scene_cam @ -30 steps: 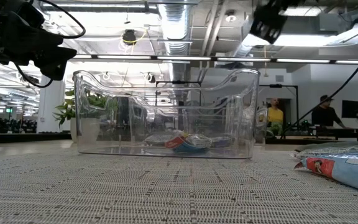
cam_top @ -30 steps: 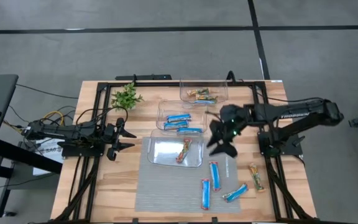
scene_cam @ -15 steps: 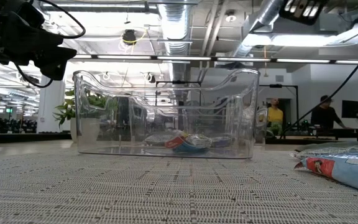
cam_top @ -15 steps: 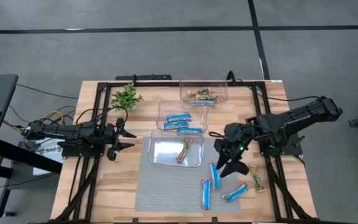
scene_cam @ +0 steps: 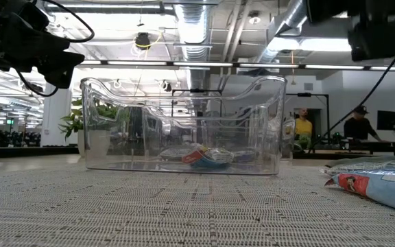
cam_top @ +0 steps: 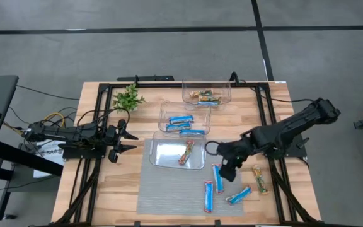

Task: Pick and place Granola Bars by type
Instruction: Put the red granola bar into the bottom transparent bin

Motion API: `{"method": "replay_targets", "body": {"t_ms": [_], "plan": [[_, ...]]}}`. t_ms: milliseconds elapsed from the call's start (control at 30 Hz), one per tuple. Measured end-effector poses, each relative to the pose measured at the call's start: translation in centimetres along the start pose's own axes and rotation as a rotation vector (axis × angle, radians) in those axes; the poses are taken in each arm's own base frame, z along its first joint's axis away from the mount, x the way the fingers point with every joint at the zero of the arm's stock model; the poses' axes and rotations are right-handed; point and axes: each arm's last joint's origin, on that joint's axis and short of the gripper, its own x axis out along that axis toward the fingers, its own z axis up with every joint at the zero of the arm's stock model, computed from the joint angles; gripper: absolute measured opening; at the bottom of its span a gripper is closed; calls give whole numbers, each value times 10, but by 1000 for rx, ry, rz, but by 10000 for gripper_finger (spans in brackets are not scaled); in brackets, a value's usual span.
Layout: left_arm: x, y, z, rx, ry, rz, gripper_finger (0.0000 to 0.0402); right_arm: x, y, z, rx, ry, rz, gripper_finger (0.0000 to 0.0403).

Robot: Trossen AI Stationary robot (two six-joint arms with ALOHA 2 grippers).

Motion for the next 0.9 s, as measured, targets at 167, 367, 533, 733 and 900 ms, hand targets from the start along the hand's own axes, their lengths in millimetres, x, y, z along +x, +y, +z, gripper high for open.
{"method": "replay_targets", "body": {"t_ms": [167, 367, 533, 733, 900], "plan": [[0, 0, 0, 0, 0, 0, 168, 32, -7, 4, 140, -1, -161, 223], [0, 0, 0, -2, 0, 0, 168, 71, -16, 8, 258, 40, -282, 223], [0, 0, 0, -4, 0, 0, 168, 97, -20, 12, 290, 43, -308, 223], [0, 0, 0, -4, 0, 0, 168, 114, -23, 13, 323, 49, -321, 223], [0, 0, 0, -4, 0, 0, 168, 122, -27, 13, 331, 66, -347, 223]]}}
